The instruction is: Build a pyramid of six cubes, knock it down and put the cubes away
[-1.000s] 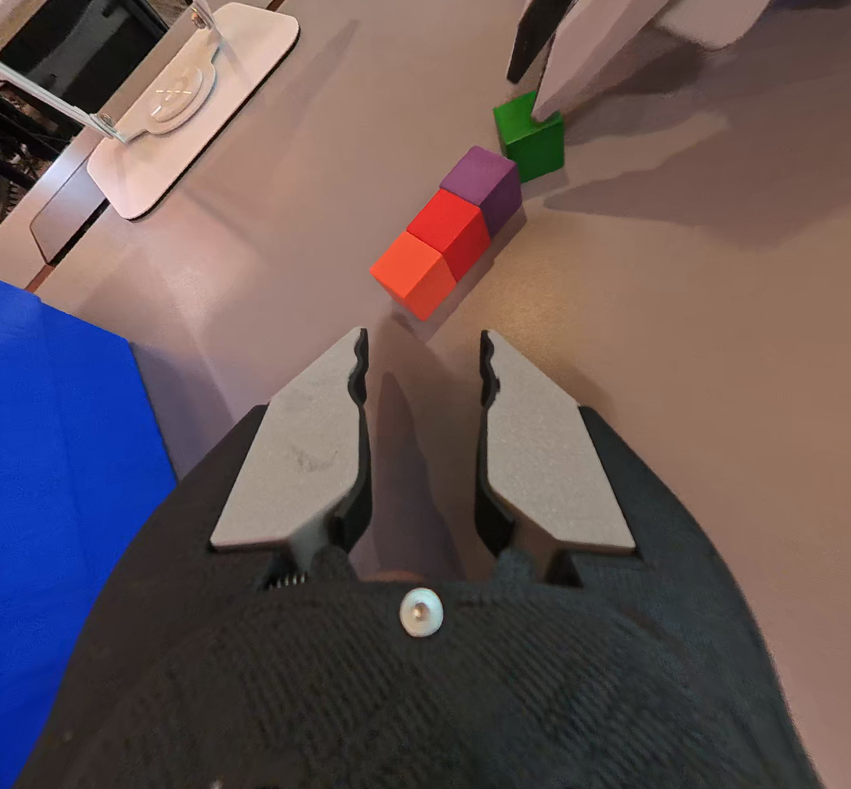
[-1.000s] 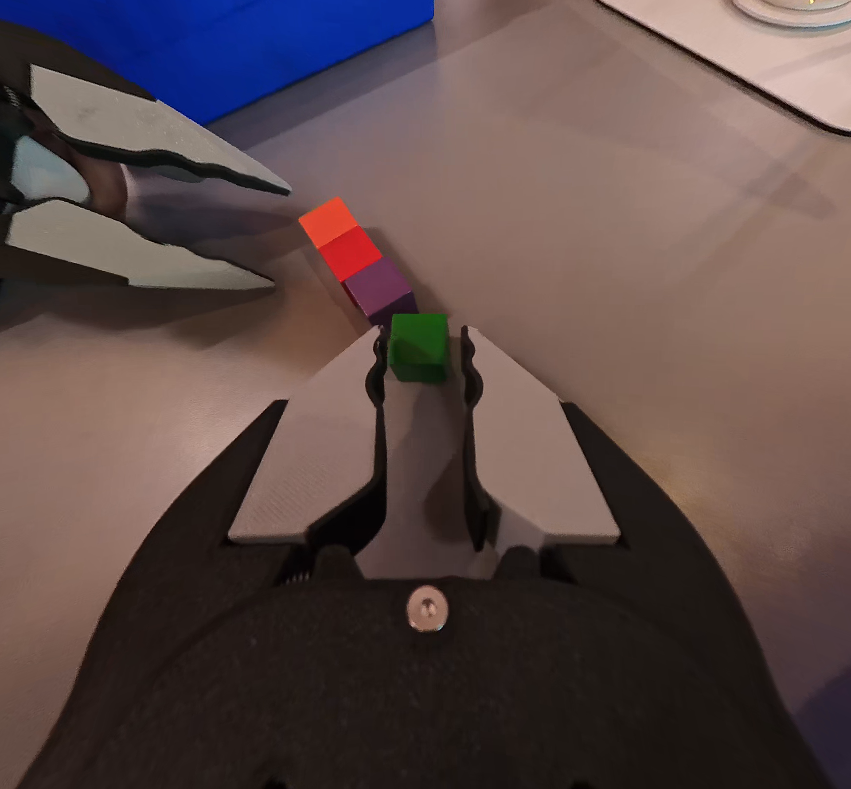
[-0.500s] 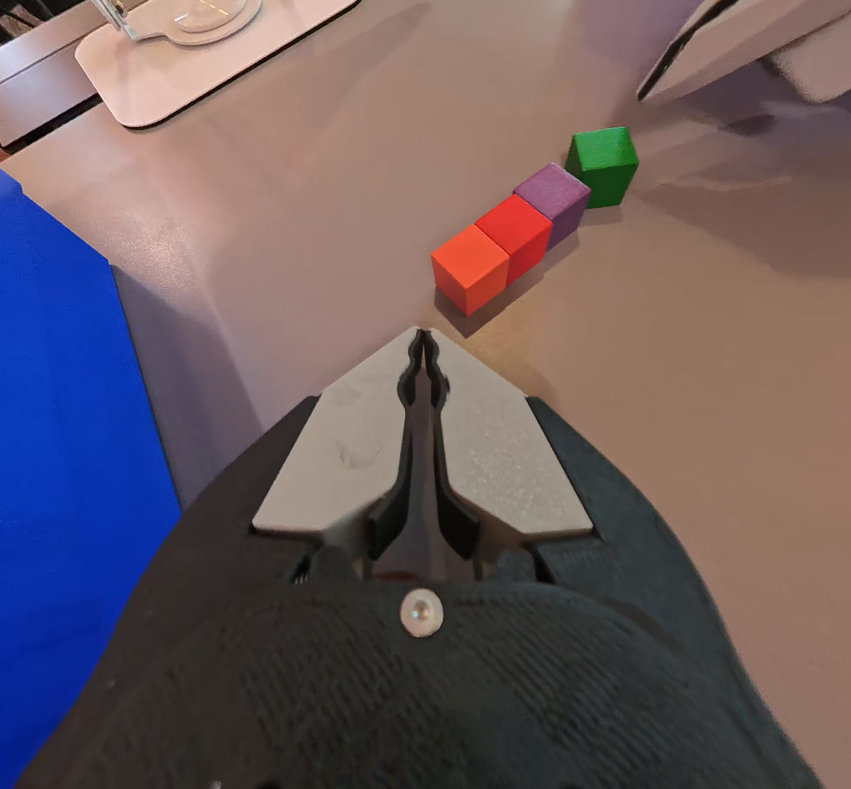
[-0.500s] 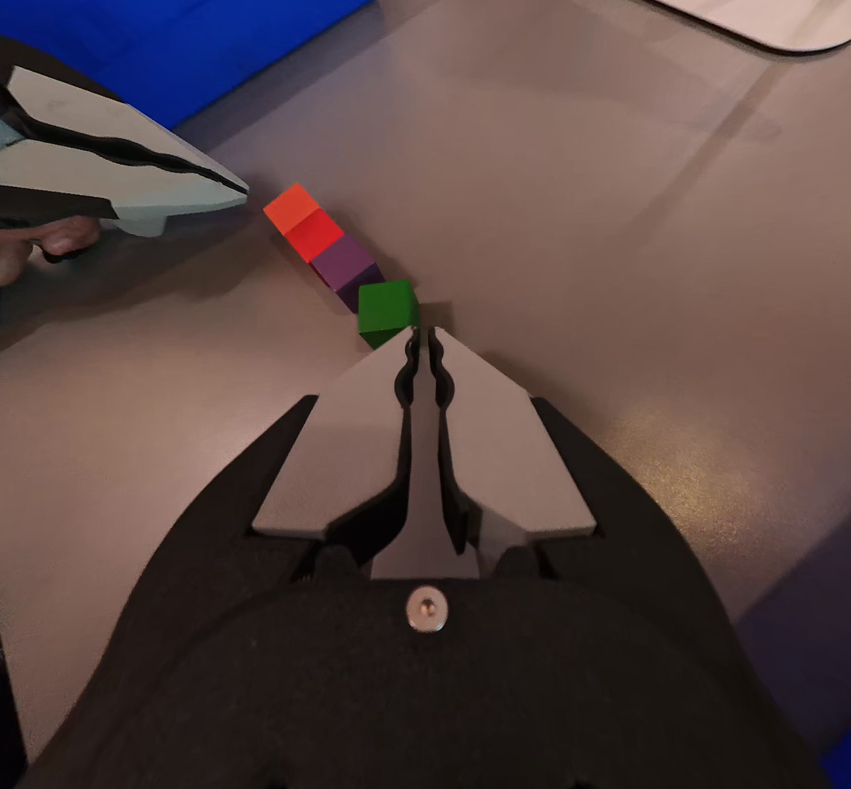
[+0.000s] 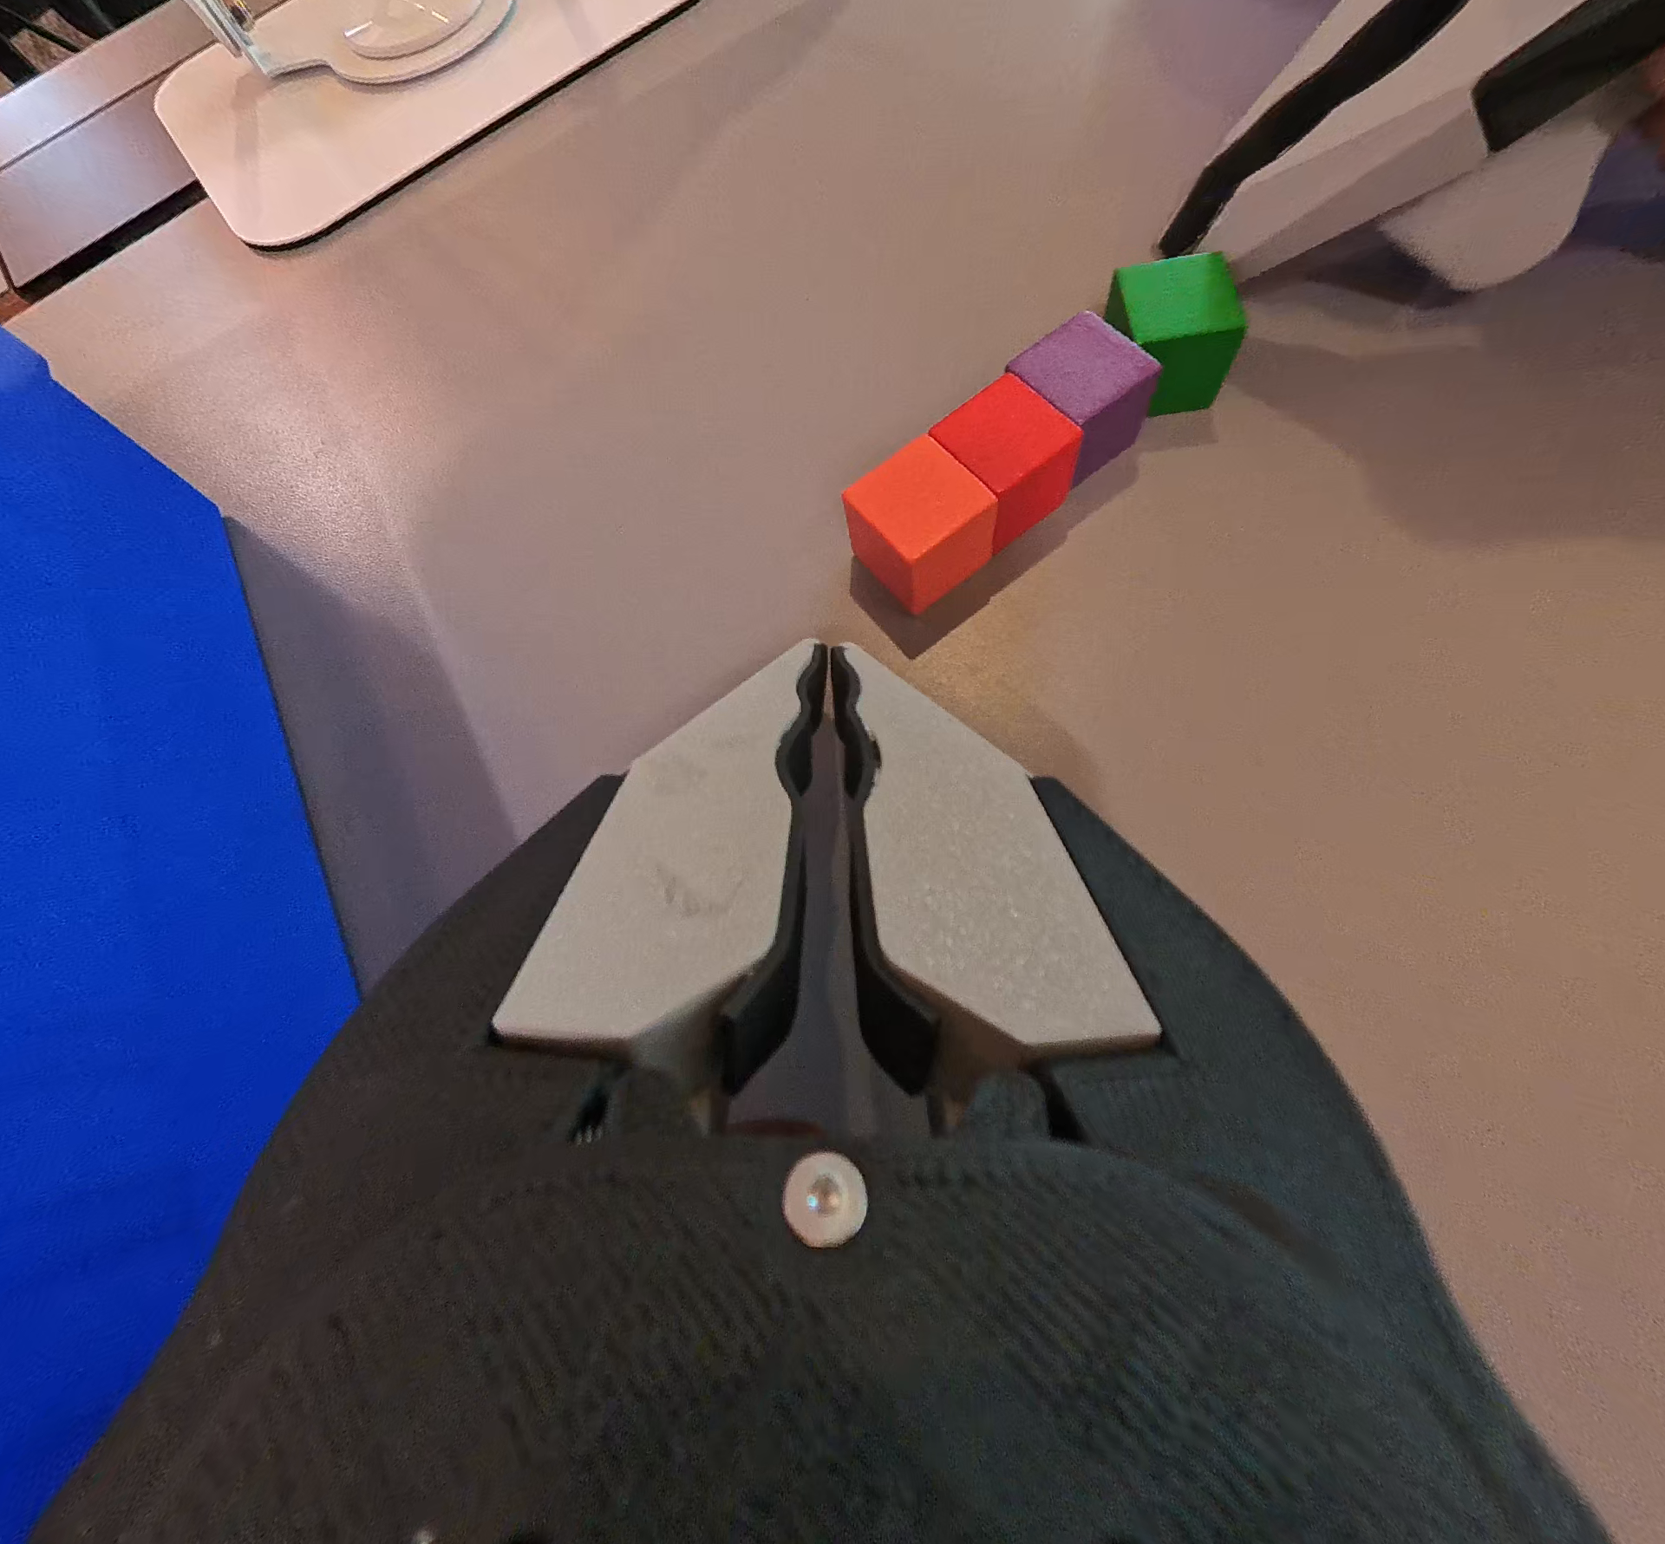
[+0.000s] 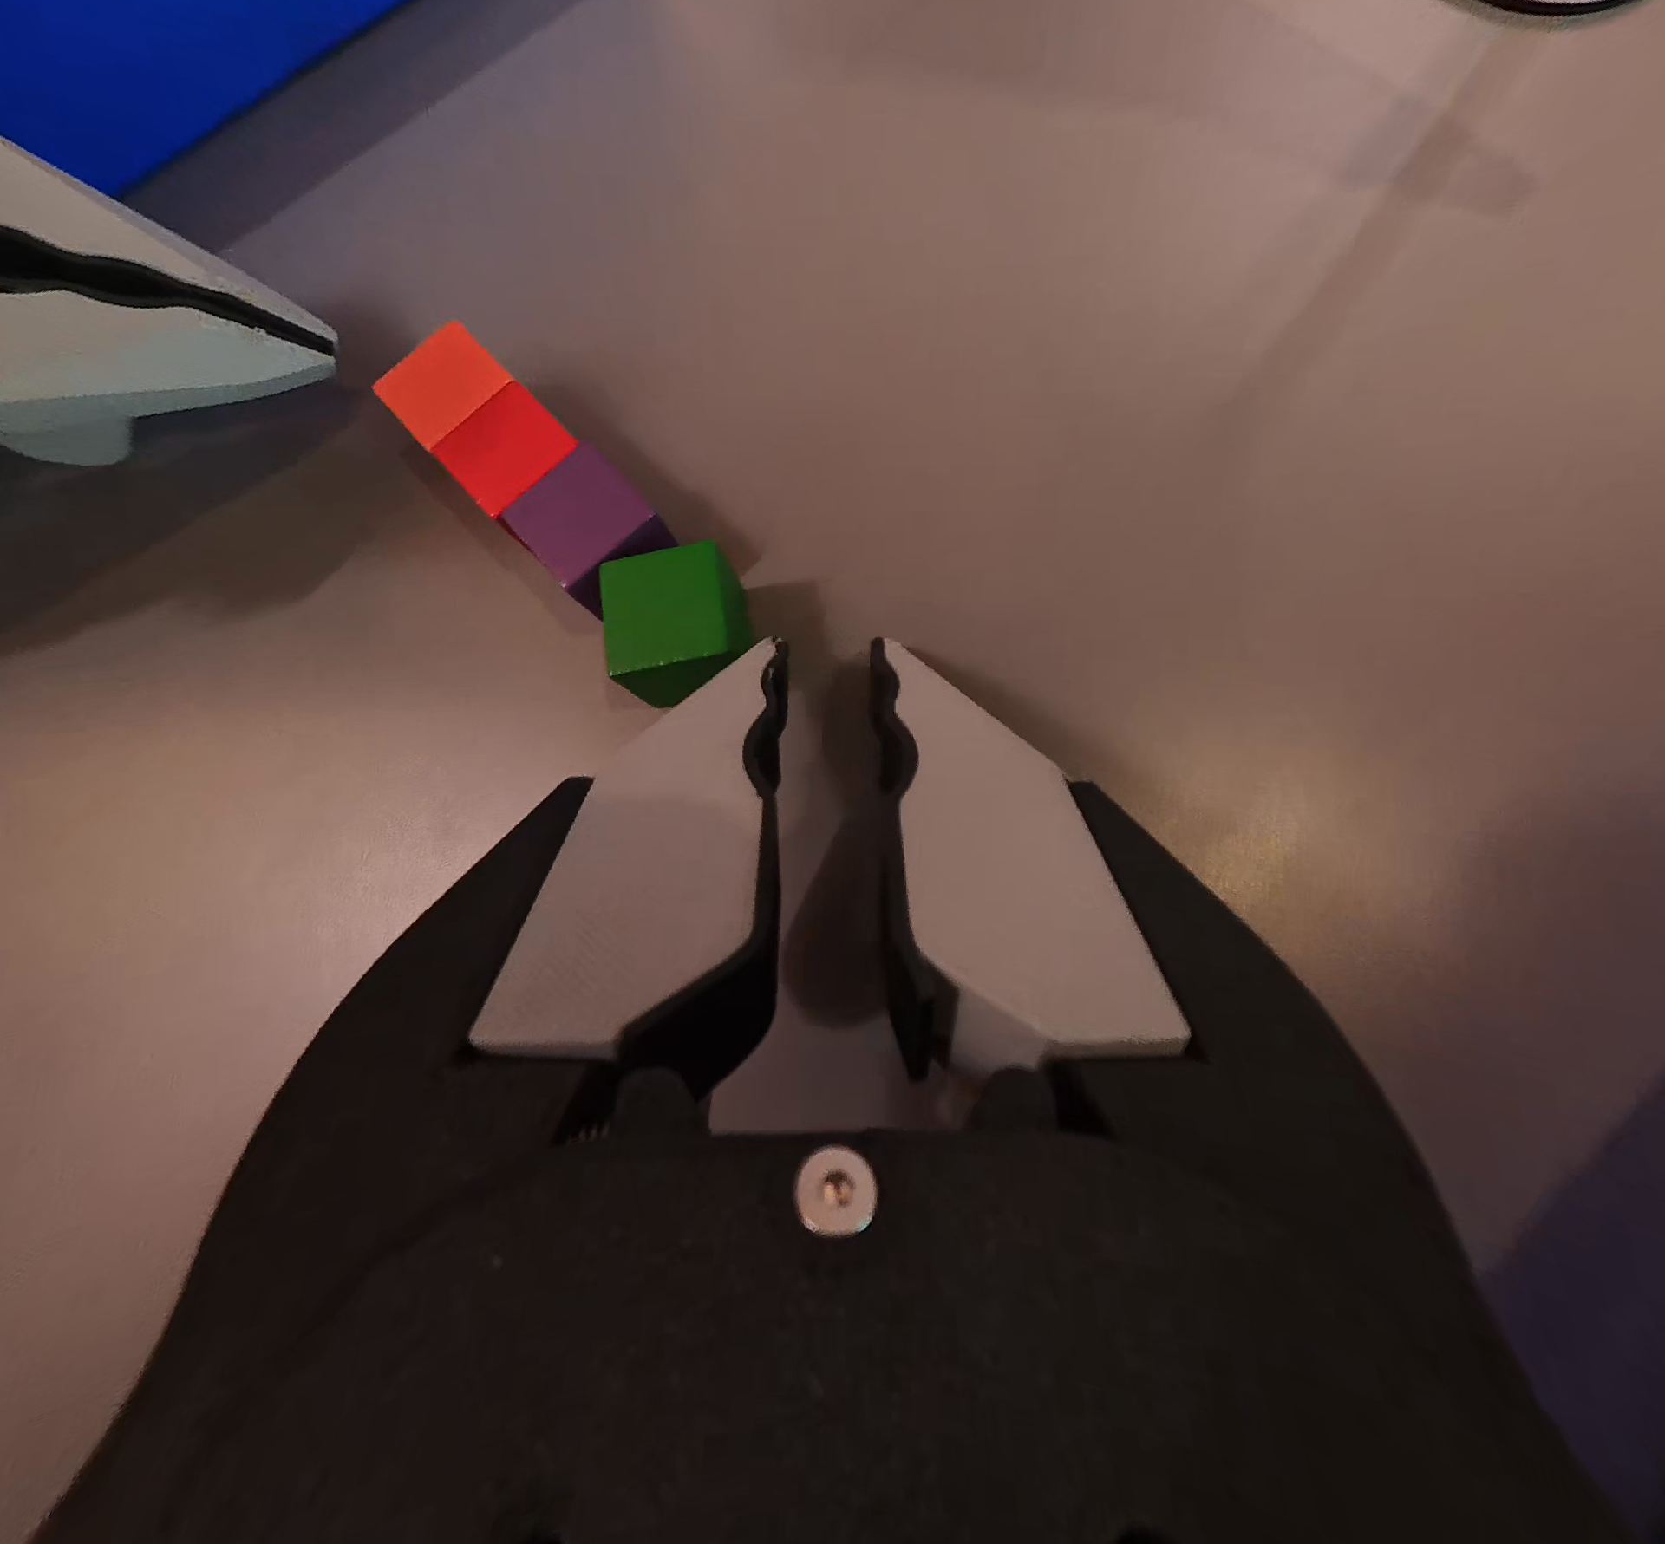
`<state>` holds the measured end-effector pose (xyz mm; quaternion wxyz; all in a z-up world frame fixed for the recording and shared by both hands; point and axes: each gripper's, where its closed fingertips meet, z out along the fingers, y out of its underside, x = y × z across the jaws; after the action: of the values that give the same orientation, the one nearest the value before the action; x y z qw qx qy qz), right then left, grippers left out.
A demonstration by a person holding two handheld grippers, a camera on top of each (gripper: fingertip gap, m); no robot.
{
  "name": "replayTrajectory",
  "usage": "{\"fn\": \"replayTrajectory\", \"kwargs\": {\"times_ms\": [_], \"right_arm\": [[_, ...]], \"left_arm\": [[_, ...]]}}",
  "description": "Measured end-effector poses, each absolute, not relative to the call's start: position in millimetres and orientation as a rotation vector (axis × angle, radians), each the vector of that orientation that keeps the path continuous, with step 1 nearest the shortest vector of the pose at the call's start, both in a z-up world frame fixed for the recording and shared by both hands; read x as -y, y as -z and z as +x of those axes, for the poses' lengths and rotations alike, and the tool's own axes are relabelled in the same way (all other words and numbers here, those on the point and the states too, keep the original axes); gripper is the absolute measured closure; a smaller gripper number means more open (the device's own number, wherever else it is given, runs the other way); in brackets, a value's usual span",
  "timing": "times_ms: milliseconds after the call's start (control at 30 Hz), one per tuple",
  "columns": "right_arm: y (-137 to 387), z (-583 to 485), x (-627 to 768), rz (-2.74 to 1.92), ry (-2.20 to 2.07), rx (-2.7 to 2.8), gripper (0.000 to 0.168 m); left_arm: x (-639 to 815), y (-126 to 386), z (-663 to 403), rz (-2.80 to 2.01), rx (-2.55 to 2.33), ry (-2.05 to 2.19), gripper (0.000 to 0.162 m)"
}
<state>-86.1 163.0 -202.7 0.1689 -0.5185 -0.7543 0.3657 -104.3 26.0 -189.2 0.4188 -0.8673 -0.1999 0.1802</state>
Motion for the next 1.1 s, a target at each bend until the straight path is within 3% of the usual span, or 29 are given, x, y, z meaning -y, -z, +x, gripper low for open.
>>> {"fn": "replayTrajectory", "kwargs": {"times_ms": [667,1100], "right_arm": [[191,-72,-155,-1.442,-1.137,2.203,0.159],[194,-82,-161,-1.495,-1.14,2.136,0.153]], "left_arm": [[-25,188,-103,-2.167,0.507,-0.434,0.162],[-25,189,-103,-2.169,0.506,-0.432,0.162]]}}
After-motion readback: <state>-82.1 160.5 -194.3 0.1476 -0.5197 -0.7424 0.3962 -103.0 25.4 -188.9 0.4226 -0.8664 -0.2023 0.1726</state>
